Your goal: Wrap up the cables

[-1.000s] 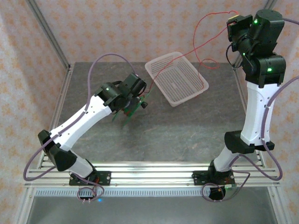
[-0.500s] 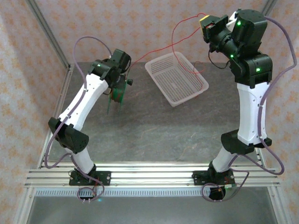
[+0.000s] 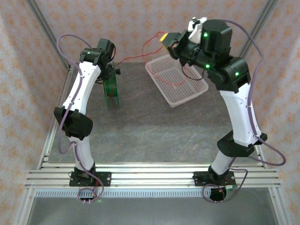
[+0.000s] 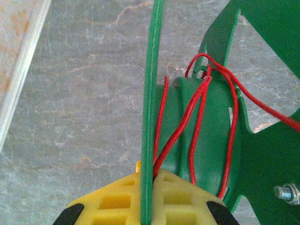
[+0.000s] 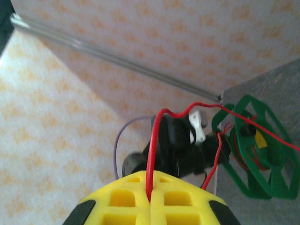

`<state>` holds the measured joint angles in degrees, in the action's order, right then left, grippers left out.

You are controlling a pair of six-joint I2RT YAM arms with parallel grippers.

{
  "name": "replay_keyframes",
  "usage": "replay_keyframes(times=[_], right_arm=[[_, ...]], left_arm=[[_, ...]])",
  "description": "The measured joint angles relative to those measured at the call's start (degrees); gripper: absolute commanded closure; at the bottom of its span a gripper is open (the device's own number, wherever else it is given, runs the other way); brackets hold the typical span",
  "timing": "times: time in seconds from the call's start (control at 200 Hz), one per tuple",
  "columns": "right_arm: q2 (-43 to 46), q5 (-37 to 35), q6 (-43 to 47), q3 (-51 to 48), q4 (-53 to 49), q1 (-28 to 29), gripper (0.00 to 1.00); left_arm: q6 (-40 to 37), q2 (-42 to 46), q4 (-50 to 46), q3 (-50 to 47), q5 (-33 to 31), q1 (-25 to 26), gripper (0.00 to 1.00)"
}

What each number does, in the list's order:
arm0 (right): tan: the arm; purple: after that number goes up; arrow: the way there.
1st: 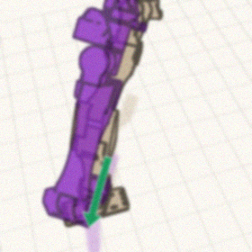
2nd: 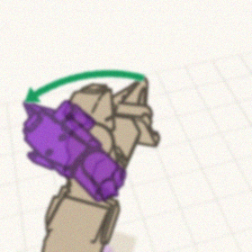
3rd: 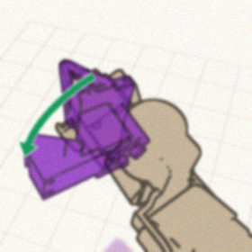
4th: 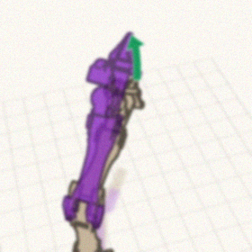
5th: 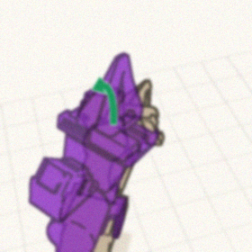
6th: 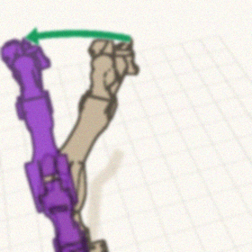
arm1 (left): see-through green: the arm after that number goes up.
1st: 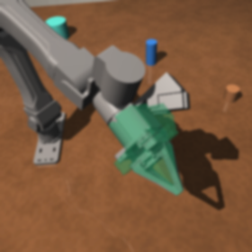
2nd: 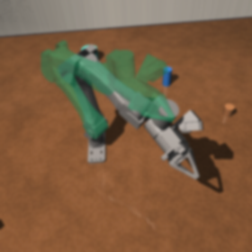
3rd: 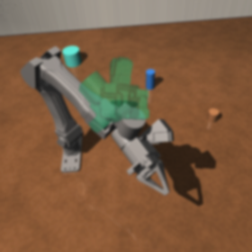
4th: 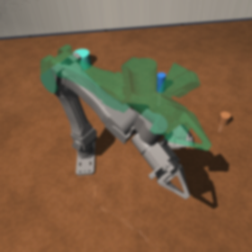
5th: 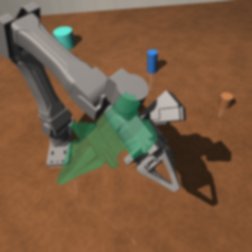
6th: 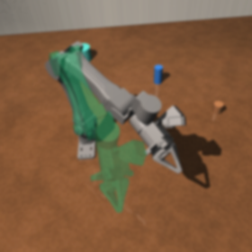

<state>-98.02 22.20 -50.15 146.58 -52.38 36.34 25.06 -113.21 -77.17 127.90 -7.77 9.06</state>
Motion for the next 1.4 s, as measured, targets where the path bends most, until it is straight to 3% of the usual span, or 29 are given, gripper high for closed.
replay_keyframes(times=[0.31, 0.541, 0.686, 0.966, 1.116, 1.402], right_arm=[[1.6, 0.4, 3.5, -13.0, 2.9, 9.3, 1.00], [10.2, 5.2, 3.9, -37.4, 12.1, 11.9, 1.00], [13.8, 7.3, 5.3, -47.1, 13.8, 12.0, 1.00], [25.2, 7.2, 11.1, -56.6, 13.0, 12.0, 1.00], [26.7, 7.1, 14.0, -58.6, 12.3, 12.0, 1.00], [28.8, -1.2, 17.7, -64.6, 7.7, 10.4, 1.00]], left_arm=[[7.5, -0.7, 0.9, -2.1, 4.9, -5.2, 1.00], [10.1, -0.5, 2.4, -2.4, 6.8, -6.5, 1.00], [11.0, 0.0, 3.2, -3.3, 7.7, -7.6, 1.00], [13.2, 2.0, 5.0, -6.2, 10.9, -11.0, 1.00], [14.3, 2.1, 5.0, -6.3, 12.2, -11.6, 1.00], [16.6, 2.5, 5.5, -6.3, 17.2, -15.3, 1.00]])
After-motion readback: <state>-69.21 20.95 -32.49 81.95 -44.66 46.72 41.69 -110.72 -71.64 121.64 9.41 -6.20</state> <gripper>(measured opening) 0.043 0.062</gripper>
